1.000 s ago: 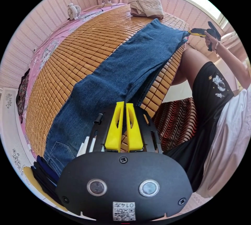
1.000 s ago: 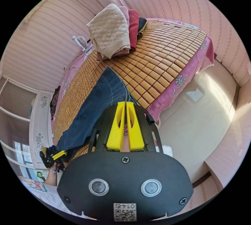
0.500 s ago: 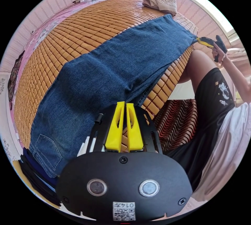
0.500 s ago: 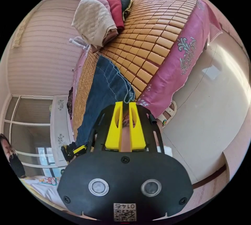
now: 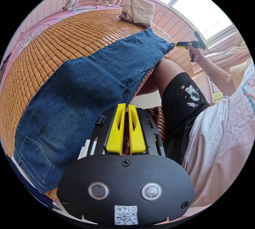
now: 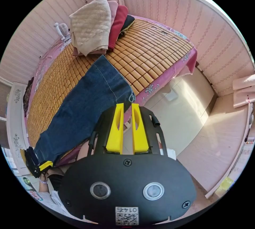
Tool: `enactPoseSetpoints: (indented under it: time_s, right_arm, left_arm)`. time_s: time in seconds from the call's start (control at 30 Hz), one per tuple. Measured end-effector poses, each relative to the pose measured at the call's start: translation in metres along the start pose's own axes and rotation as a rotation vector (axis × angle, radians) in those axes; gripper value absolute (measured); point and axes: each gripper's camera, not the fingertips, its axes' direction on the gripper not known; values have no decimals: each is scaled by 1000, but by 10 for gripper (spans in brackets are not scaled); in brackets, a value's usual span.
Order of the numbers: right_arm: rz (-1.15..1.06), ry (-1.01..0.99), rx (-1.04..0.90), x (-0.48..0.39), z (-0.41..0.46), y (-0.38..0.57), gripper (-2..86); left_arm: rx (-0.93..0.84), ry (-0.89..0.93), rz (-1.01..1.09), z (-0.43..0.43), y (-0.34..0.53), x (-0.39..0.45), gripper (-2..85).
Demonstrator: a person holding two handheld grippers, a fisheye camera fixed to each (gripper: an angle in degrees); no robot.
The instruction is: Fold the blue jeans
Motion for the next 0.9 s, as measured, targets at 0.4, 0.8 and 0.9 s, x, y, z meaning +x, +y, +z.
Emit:
enactPoseSetpoints:
  time_s: [0.4,0.8,0.9]
  right_arm:
    - [-728,-395,-20,-265,3,46,-9]
    - [-1258,-524,-172,-490,45,67,66]
    - [-1395,-563,-183,-546,44,69,112]
  left_arm:
    - [145,-56,-111,-20,34,-23,-7]
    - [388,-343,-406,-144,179,-135,76]
    - [374,-445,-480,-165,221,-158,115]
